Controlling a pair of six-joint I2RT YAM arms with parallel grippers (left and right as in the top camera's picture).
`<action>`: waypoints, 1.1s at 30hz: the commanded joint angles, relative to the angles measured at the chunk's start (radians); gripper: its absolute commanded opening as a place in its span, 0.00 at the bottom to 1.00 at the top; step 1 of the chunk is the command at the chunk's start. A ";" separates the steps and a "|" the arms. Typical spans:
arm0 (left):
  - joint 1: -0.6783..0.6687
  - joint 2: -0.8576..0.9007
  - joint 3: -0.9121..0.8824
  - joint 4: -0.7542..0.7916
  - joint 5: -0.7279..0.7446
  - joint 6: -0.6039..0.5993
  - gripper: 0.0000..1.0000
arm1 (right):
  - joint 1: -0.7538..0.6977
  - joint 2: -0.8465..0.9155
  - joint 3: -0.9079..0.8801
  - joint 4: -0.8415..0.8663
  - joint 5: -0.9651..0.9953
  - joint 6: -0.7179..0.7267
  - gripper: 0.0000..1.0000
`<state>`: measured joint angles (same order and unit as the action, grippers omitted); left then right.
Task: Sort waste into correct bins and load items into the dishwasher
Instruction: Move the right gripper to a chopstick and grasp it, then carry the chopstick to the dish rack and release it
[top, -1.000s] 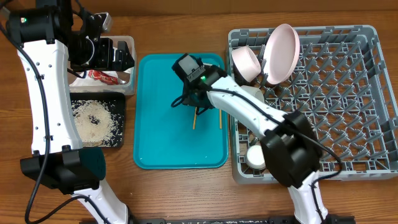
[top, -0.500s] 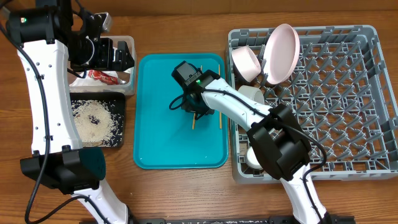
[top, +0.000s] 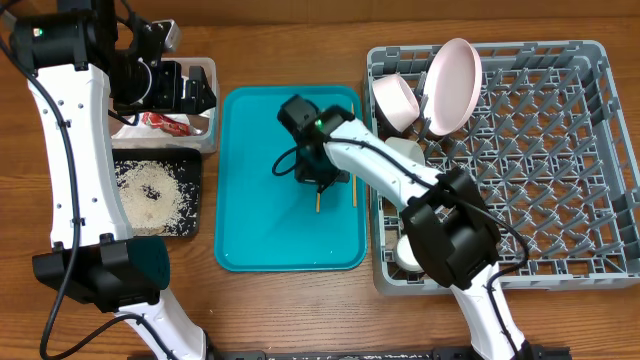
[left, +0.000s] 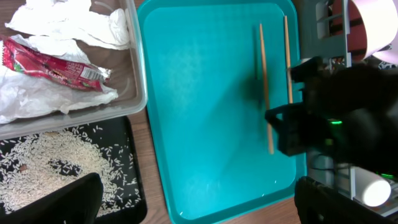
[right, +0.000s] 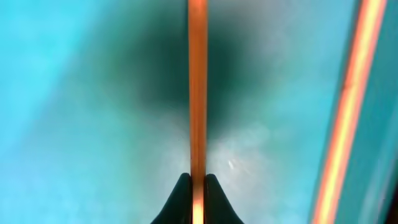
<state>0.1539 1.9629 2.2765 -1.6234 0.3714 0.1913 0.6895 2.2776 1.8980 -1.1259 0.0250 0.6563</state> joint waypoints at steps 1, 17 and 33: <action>-0.004 -0.021 0.021 0.003 0.013 0.011 1.00 | -0.026 -0.138 0.159 -0.089 0.000 -0.179 0.04; -0.004 -0.021 0.021 0.003 0.013 0.011 1.00 | -0.248 -0.370 0.288 -0.568 0.131 -0.326 0.04; -0.004 -0.021 0.021 0.003 0.013 0.011 1.00 | -0.409 -0.370 -0.200 -0.487 0.166 -0.358 0.04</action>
<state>0.1539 1.9629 2.2765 -1.6238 0.3714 0.1913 0.2867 1.9076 1.7493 -1.6196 0.1833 0.3080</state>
